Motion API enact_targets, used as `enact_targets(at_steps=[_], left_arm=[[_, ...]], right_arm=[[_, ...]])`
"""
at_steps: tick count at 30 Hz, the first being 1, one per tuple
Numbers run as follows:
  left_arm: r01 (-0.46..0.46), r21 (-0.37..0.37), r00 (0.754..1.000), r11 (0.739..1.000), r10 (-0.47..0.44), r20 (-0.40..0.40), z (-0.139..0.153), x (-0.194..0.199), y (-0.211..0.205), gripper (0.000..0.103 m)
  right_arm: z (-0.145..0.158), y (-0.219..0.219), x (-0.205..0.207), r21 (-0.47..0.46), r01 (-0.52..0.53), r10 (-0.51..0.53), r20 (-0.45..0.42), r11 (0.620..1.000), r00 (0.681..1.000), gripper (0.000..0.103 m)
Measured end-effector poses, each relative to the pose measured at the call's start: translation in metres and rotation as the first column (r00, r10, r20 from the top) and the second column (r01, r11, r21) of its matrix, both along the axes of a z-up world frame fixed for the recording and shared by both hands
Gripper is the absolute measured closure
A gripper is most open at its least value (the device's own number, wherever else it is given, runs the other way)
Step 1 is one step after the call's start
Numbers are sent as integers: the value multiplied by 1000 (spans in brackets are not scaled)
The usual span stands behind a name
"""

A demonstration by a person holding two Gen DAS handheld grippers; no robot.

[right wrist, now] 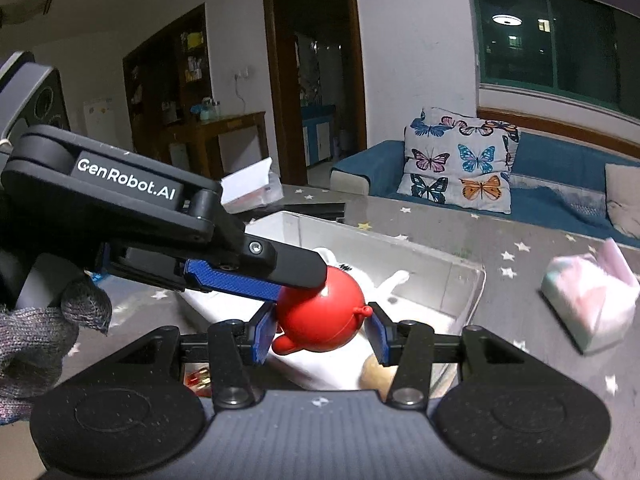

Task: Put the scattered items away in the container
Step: 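Carry the red ball into the white box and open the left tool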

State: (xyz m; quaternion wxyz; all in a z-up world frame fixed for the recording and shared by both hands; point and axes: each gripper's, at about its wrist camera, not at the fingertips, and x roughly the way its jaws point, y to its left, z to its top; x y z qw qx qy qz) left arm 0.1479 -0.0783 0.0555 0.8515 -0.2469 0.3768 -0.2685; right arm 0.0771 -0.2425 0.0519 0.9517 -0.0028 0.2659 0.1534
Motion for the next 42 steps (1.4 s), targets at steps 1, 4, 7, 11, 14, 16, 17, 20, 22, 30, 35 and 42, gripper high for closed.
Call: enact_targets(at_steps=[1,4,7,11,14,16,17,20,22,30,35,42], left_arm=[[-9,-4,1000,1000,9,-14,-4,6,1,65],[-30,-15,998,999,29,-51,-15,22,3,65],[-45,-30,995,999,42,-93,-27,35,5,65],[-56,-45,990,997,50,-134,-39,47,7,65],[-64,-48,986,997,56,-158,-46,53,9,65],[-68,-49,983,996,59,-173,-49,56,9,65],[-70,-50,982,996,60,-179,-51,57,10,65],[-73,-57,979,996,60,-194,-56,59,11,65],[-73,-56,978,996,60,-199,-57,60,11,65],[-70,-32,978,997,63,-200,-58,62,7,65],[-75,-22,978,997,69,-199,-57,62,6,65],[-58,26,981,998,62,-185,-55,64,0,65]], right_arm=[[-2,1,9,-12,-5,5,-10,1000,1000,55],[-12,2,27,-42,-20,18,-39,999,999,55],[-21,4,43,-65,-38,33,-69,997,997,55],[-31,7,56,-82,-61,52,-107,995,993,55],[-36,9,64,-101,-83,69,-135,991,988,55],[-39,12,67,-121,-99,80,-151,988,985,55],[-41,13,69,-130,-108,87,-159,986,983,55],[-44,15,73,-158,-129,101,-175,979,979,55],[-45,18,75,-171,-137,104,-186,976,977,55],[-47,20,82,-197,-155,112,-214,968,970,55],[-45,19,85,-214,-166,116,-229,963,967,55],[-44,19,91,-225,-186,124,-263,956,957,54]])
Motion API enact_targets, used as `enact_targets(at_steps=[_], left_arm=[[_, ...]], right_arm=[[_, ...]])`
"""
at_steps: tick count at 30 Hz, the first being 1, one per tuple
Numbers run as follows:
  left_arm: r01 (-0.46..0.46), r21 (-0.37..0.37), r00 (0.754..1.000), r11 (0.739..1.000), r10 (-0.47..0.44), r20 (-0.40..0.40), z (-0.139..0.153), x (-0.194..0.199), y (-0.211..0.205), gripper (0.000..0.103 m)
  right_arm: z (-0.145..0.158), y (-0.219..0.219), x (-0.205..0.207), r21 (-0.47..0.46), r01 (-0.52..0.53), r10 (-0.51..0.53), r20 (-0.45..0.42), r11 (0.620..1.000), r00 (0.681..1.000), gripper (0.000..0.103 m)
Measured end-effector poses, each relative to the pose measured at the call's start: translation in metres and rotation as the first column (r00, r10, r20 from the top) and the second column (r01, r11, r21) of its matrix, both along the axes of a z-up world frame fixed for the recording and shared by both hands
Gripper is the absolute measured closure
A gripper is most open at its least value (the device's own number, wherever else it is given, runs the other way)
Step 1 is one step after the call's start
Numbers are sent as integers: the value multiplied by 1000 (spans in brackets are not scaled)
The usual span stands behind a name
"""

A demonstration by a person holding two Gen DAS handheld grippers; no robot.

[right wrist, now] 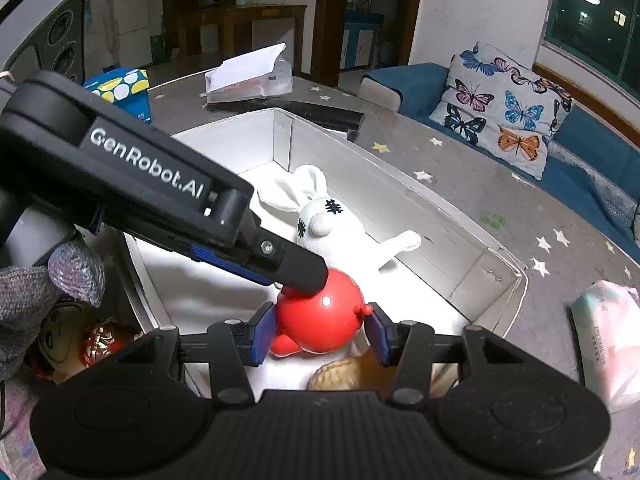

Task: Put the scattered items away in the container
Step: 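Carry the red ball into the white box and open the left tool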

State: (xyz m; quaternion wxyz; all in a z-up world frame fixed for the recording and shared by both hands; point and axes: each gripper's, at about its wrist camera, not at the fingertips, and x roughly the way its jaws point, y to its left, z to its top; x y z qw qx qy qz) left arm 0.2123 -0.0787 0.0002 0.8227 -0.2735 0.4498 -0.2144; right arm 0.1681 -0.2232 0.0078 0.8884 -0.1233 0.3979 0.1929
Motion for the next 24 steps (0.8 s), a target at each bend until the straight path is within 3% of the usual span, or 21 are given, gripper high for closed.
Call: enact_targets(at_steps=[24], left_arm=[[-4,31,1000,1000,4,1,1,-1,8,65]], right_arm=[[3,-5,0,34,23,-24,13,999,1000,51]])
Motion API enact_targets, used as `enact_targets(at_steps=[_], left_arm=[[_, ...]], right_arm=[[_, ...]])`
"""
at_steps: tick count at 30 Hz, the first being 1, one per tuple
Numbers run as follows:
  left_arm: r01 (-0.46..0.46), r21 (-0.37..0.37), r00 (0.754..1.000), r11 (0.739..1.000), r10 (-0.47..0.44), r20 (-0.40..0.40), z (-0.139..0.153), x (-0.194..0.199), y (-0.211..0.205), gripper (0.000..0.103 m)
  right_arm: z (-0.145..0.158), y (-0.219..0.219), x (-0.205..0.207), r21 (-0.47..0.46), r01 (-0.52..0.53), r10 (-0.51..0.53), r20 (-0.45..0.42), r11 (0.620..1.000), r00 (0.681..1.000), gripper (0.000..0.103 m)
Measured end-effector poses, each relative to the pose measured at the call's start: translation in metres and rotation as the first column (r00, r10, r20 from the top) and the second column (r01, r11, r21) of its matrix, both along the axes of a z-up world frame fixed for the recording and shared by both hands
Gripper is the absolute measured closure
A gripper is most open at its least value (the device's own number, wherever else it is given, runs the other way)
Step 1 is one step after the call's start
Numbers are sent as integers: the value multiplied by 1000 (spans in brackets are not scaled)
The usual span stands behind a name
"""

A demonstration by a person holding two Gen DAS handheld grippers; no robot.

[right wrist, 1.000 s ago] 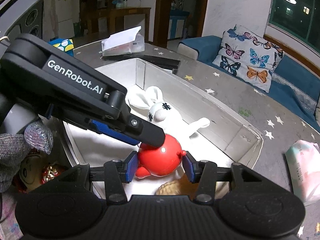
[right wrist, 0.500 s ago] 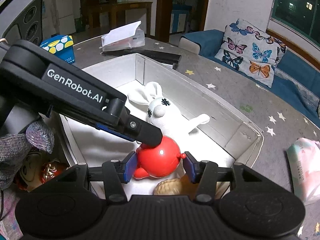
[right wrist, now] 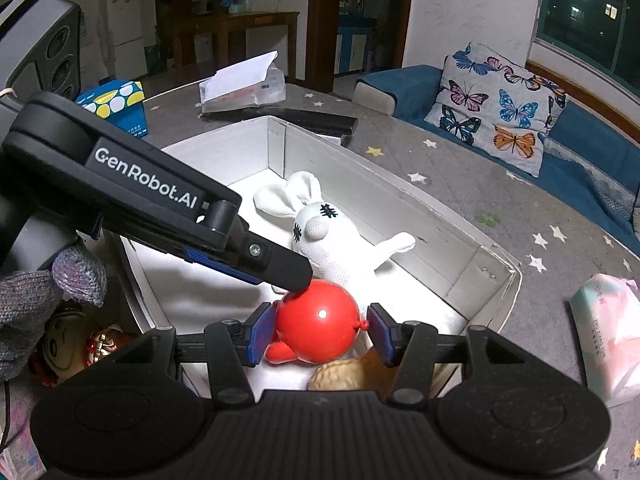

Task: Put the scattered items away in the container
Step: 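Carry the red ball into the white box and open the left tool, then withdraw the left tool and move it to the green alien toy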

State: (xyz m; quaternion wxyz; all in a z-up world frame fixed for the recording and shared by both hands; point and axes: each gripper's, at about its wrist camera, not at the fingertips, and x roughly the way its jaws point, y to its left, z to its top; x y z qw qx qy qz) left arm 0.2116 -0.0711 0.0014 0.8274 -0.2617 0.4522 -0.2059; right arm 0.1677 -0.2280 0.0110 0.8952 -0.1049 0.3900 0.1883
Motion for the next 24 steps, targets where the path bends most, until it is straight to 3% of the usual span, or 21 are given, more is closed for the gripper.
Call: enact_targets(at_steps=[24], left_arm=[[17,31,997,999,-19,69,21,-30,1,65]], right_arm=[[20,-14,-33,83,47,-52,61,995,997,51]])
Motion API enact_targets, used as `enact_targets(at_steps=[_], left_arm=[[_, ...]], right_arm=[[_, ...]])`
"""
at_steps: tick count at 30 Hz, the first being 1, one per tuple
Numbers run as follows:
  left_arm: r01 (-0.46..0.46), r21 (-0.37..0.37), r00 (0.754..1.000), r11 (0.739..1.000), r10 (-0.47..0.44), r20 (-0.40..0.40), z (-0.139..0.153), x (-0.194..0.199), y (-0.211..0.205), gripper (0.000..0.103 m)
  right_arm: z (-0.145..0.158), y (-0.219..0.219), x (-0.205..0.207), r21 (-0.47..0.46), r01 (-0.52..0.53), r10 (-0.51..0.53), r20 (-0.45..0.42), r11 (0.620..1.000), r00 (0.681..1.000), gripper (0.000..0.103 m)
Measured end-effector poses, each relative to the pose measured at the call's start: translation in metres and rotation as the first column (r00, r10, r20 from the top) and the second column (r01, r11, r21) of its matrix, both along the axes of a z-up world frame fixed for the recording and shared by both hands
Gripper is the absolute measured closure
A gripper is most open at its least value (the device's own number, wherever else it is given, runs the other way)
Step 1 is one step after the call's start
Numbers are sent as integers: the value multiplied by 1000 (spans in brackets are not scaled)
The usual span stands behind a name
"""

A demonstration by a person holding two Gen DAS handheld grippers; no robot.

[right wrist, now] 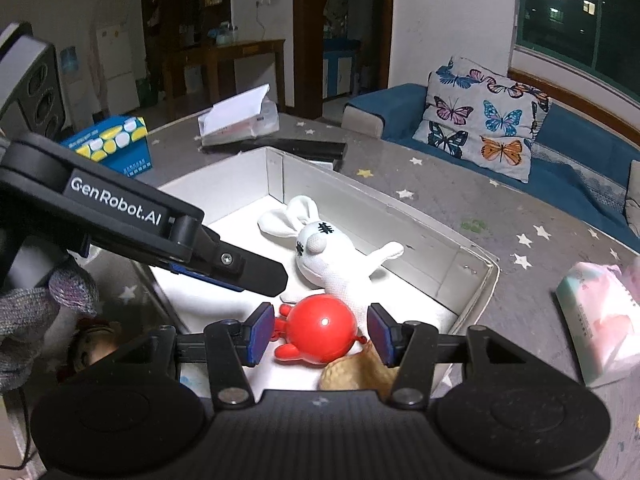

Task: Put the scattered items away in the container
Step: 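Withdraw the left tool and move it to the green alien toy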

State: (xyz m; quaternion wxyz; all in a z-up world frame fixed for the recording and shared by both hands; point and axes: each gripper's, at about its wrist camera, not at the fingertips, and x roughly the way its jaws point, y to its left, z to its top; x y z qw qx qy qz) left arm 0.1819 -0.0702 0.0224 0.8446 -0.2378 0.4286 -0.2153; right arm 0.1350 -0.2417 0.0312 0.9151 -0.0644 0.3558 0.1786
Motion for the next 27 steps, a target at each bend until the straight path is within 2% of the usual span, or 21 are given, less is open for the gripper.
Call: enact_targets(at_steps=[4,6,16,27], left_arm=[[7,13,1000,1000,-8,20,4,-12,-2,65],[11,21,1000,1000,-11,28,6,-18,-2,65],[31,46,996,998,-34,82,16,-55,-1,65],[33,63,992,997,-40,118,13,-95,10,65]], right_arm=[[5,-1,-14,20,14,-14,22,1000,1000,49],[7,-2,-22,30,22,-23,36,999,999,43],[15,-6,-71,90,58,-66,88,994,994,41],[6,5,-114,109,63,-75,109,992,991,39]])
